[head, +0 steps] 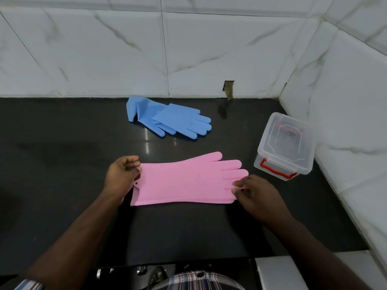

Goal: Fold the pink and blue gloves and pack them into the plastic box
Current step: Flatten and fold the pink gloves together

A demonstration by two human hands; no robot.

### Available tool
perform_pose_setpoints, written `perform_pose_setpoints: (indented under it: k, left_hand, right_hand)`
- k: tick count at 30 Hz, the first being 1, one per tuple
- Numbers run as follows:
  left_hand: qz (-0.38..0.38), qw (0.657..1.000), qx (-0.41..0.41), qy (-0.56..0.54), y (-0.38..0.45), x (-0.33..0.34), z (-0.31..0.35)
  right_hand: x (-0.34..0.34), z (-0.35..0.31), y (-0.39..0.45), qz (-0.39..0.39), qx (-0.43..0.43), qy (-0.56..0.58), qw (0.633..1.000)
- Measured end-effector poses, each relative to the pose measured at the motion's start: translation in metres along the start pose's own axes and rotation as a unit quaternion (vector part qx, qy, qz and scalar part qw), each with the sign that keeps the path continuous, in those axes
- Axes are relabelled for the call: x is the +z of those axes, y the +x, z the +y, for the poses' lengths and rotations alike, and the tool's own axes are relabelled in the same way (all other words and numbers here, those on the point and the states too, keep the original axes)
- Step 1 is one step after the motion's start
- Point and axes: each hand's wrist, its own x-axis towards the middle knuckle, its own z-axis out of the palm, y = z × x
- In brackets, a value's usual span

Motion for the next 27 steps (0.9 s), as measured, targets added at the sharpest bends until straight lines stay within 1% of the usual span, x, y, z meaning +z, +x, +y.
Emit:
perform_pose_setpoints:
  k: [2,3,7,8,10,13,20,22,25,27]
  left_hand:
    - [0.007,1.000,0.000,0.019,0.002,0.000,-0.001]
    - [0.011,0.999,0.001,0.035,0.003,0.001,0.000]
    - [0.010,0.988,0.021,0.153,0.004,0.002,0.006]
    - [0.003,0.984,0.025,0.176,0.004,0.002,0.008]
    - [-0.009,0.978,0.026,0.208,0.004,0.004,0.012]
    - [-0.006,0.971,0.023,0.240,0.004,0.005,0.018]
    - [0.008,0.968,0.026,0.249,0.007,0.002,0.019]
    - [0.007,0.969,0.020,0.244,0.010,0.002,0.018]
    - [0.005,0.973,0.010,0.229,0.013,0.002,0.017]
    - [0.008,0.974,0.006,0.227,0.014,0.002,0.016]
  right_hand:
    - [0.000,0.003,0.013,0.041,0.063,0.011,0.997]
    - [0.001,0.003,0.020,0.043,0.093,0.008,0.995]
    - [0.012,-0.001,0.042,-0.006,0.171,0.027,0.985]
    - [0.014,-0.002,0.044,0.002,0.177,0.033,0.984]
    - [0.015,-0.004,0.046,0.044,0.174,0.036,0.983]
    - [0.012,-0.008,0.047,0.096,0.163,0.048,0.981]
    - [0.002,-0.014,0.051,0.097,0.158,0.133,0.974]
    - [0.000,-0.012,0.051,0.100,0.175,0.196,0.960]
    - [-0.004,-0.012,0.052,0.082,0.218,0.353,0.906]
    - [-0.007,-0.011,0.053,0.065,0.233,0.408,0.880]
